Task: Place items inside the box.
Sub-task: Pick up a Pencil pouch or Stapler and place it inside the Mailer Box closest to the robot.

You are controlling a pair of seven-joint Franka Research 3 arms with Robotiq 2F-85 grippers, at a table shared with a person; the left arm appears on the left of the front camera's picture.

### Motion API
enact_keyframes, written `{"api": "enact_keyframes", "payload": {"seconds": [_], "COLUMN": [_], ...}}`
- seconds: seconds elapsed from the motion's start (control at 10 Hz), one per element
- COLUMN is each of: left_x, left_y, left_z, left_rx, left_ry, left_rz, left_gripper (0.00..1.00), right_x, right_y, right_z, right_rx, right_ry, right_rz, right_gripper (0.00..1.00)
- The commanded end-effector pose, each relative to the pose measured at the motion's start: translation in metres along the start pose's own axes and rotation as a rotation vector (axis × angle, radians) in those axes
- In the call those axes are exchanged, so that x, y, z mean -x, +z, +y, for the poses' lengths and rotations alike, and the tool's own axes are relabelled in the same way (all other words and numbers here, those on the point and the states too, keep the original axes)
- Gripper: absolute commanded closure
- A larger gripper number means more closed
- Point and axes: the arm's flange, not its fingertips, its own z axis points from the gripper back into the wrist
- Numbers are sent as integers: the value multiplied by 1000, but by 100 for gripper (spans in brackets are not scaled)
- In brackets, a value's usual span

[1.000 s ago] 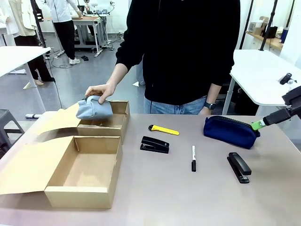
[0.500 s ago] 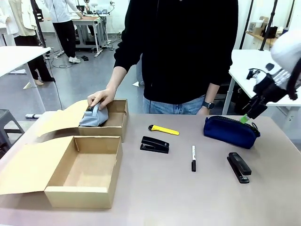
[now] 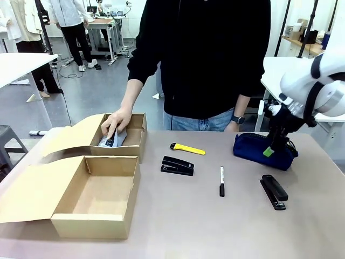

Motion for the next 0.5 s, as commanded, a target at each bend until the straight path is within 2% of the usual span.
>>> {"api": "enact_keyframes", "payload": {"seconds": [0.0,0.3,0.4], "left_x": [1,1,1], "left_y": [-1,-1,-1], "left_z": [1,1,1], "left_rx": [30,30,30], "left_ry": [-23,-23,-23], "left_rz": [-11,-11,-11], "left_gripper": [0,0,0], "right_x": [-3,-5,-6], "right_y": [-10,-12,-14], "right_z": [-10,-9,-7], "right_rx": [-3,-27,-23], "right_ry": [26,29,39], "right_rz": [18,6,36], "right_gripper": [0,0,60]}}
